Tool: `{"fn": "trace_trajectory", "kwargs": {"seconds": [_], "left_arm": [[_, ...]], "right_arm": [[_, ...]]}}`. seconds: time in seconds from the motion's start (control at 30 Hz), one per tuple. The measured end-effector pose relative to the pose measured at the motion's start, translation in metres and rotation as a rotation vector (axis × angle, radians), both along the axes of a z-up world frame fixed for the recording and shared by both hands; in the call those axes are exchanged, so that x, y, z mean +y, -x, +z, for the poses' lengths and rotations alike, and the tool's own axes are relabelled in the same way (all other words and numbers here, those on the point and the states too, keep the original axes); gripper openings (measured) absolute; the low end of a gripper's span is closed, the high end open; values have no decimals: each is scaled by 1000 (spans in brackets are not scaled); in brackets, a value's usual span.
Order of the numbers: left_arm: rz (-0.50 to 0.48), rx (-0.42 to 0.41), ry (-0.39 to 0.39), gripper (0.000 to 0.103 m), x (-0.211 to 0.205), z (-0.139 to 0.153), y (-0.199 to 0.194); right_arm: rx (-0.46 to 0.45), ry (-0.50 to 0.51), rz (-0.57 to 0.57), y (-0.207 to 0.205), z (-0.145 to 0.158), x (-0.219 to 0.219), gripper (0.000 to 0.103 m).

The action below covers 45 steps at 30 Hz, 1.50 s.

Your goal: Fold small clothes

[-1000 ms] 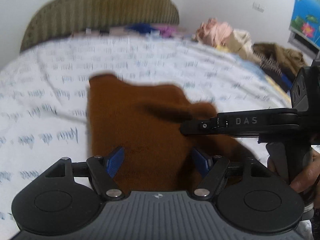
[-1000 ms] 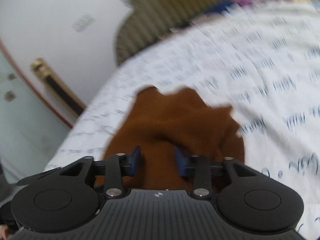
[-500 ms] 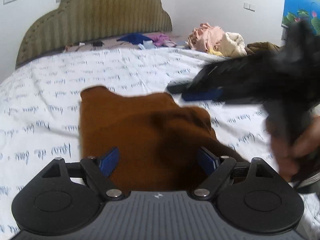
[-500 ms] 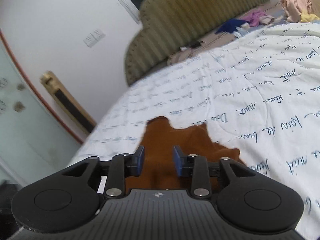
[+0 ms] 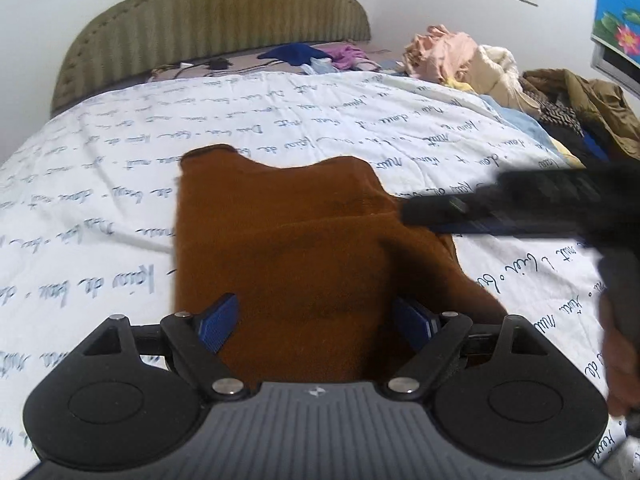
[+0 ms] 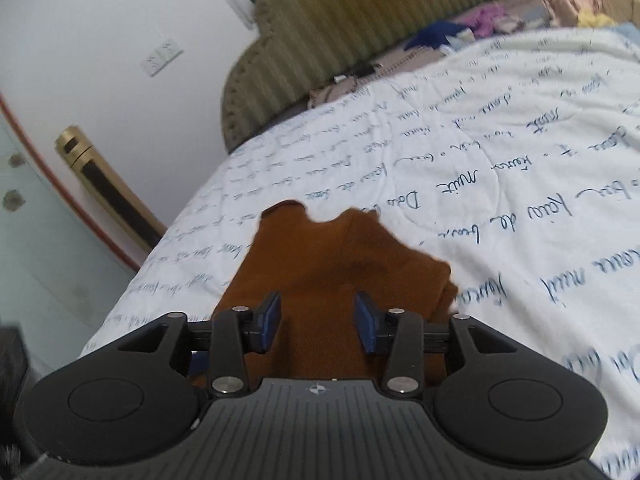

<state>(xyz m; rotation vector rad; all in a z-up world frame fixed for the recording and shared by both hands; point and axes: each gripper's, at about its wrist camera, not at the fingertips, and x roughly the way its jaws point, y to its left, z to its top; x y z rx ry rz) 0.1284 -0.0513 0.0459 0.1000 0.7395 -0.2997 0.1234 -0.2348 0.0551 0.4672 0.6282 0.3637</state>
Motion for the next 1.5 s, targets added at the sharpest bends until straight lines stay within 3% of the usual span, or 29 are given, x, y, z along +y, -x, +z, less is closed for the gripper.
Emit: {"fn": "trace_trajectory", "kwargs": {"seconds": [0.1,0.13,0.17,0.23,0.3,0.47,0.7,0.87,1.0,1.1,1.2,1.5], "left_arm": [[38,-28,-15,85,4,5,14],[45,-33,-28,85,5,6,19],[48,-33,-78,85,3,4,23],[58,-59,-144,85,1,1,35],[56,-63,-122,85,8,2,46],[115,-80,-57,85,35,12,67],[192,-117,-34,87,62,22,89],[263,-69,-55,87,78,12,91],[289,-70,-27,87,91,6,103],[309,-80,-3,87,92,5,113],[306,-86,10,87,87,3,122],[275,-106,-11,87,70,-2,143]], "right_arm": [[-47,112,-38,34,0,10,50],[-56,145,-48,43,-3,14,57],[-49,179,-51,47,-10,18,65],[7,155,-75,43,-29,18,68],[58,93,-69,37,-44,15,68],[-62,-31,-133,68,-23,-1,68],[-88,94,-143,101,-20,11,73],[83,209,-153,73,-58,33,73],[-21,215,-181,103,-39,43,73],[-108,273,-168,134,-20,61,78],[-150,335,-161,157,-20,84,79],[-111,349,-171,167,-42,93,79]]}}
